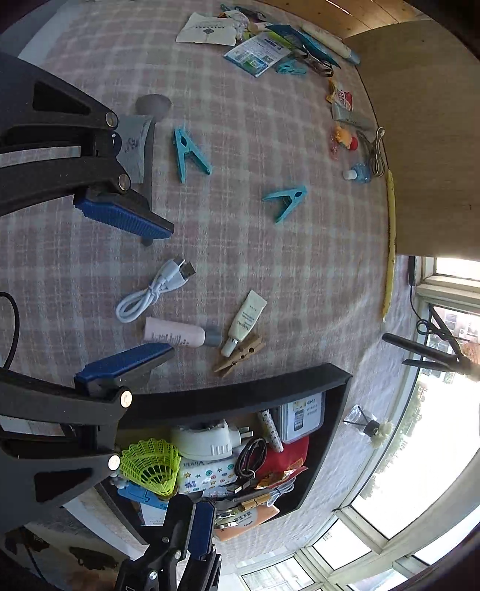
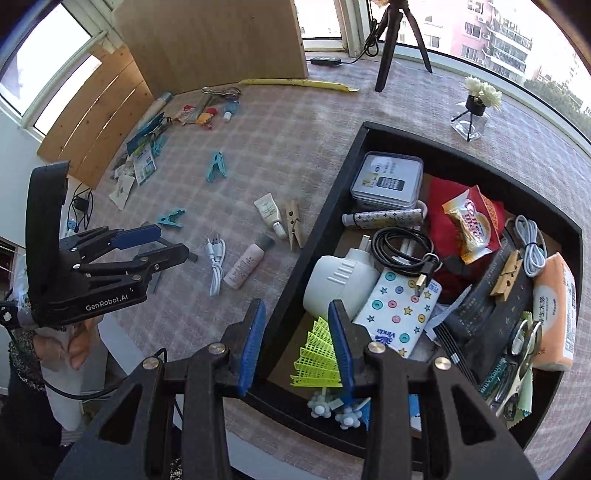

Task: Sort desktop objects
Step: 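Move the left tool to a blue clothespin while the right tool approaches the white USB cable, then close the left tool on the blue clothespin while the right tool grasps the white USB cable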

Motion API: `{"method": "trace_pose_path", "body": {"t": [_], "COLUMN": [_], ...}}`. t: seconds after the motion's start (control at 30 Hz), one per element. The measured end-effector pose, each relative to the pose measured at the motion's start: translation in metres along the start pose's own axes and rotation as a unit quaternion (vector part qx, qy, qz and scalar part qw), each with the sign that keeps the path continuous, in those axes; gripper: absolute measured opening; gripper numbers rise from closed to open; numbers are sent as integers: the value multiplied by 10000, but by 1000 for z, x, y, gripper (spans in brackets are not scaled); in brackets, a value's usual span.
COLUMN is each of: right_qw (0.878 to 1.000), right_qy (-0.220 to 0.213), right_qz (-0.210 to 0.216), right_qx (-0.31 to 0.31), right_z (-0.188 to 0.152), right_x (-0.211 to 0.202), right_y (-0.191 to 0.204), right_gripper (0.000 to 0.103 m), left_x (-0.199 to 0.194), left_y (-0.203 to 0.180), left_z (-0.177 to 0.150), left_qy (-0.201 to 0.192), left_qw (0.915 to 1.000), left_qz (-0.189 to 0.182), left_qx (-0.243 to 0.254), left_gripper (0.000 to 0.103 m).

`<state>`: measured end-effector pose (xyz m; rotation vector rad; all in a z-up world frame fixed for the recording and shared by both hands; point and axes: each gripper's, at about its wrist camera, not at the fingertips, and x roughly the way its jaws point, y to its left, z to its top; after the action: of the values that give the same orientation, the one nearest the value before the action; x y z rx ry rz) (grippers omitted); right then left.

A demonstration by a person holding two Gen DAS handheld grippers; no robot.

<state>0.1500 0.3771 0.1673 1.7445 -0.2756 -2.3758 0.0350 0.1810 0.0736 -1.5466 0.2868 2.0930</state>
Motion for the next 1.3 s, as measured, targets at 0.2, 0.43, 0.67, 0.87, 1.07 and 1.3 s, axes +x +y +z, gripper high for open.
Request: {"method": "trace_pose_path", "body": {"t": [0.2,0.43,0.67,0.87,1.07,1.3], "right_qw": [9982,9951,9945,9939,9929,9917], "right_qy": [375,761,915,1016,1094,1029], "right_qz": [165,33,-95,-172,-330,-603], "right_qx": [-437,-637,-501,-380,-343,-472], "right_z": [17,30,38,39,38,38], "right_x": [46,97,122,134,142,144], "right_y": [54,91,97,97,96,103], "right_gripper": [35,35,35,35,35,30], "left_x": [9,26,48,62,67,70], "left_y": [66,94,95,95,97,109], "left_z": [3,4,11,16,21,26], "left_qy": [256,601,839,998,946,801], "left_qw": [9981,9897,9820,9773,9786,9854], "left_qz": [297,314,225,179,83,173], "left_qx": [471,1258,1677,1861,1823,1495], "left_gripper": [55,55,54,44,44,36]}}
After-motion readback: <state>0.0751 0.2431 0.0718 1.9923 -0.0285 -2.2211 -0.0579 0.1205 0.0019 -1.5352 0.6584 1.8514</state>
